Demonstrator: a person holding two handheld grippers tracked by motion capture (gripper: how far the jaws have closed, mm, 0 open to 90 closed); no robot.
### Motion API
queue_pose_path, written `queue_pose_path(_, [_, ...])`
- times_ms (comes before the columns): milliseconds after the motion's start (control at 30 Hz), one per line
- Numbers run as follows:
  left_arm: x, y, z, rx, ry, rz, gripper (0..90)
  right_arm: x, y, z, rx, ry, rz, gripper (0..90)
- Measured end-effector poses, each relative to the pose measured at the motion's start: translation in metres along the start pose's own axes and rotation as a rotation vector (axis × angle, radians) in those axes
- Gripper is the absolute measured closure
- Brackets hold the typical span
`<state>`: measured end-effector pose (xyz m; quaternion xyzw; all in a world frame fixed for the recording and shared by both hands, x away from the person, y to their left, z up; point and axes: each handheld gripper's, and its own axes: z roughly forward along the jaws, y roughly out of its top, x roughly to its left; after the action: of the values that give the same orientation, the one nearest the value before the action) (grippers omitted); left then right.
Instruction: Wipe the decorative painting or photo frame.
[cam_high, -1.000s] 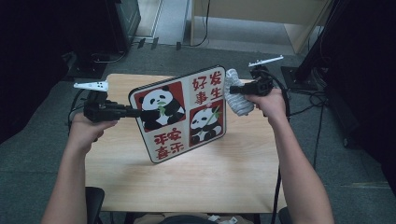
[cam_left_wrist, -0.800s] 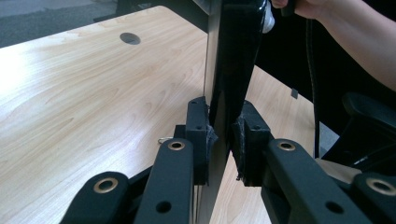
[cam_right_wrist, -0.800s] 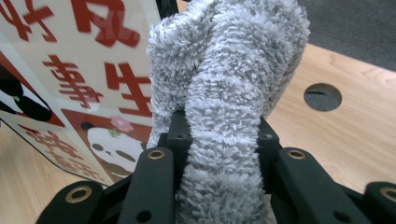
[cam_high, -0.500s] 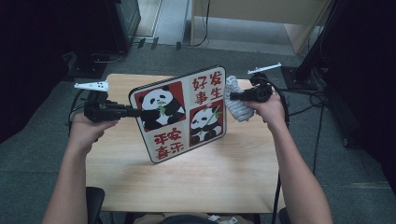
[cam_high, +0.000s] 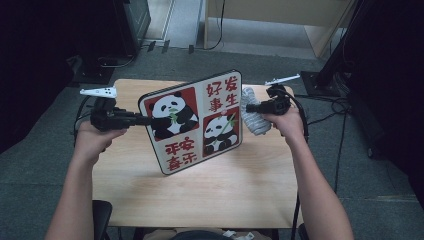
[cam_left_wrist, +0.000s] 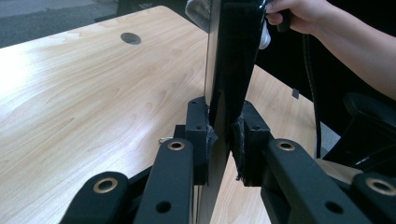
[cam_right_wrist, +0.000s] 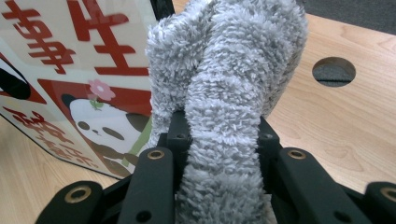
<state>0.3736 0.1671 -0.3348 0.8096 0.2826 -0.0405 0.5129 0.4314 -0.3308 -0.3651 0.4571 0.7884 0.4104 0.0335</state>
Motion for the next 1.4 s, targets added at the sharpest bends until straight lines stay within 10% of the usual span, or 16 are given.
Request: queue_pose_path(1400, [-0.001,-0.001,0.002,0.007,-0.009,-0.002,78.2,-0.014,-0.069,0.036,0.011,-0.027,0.056,68.7])
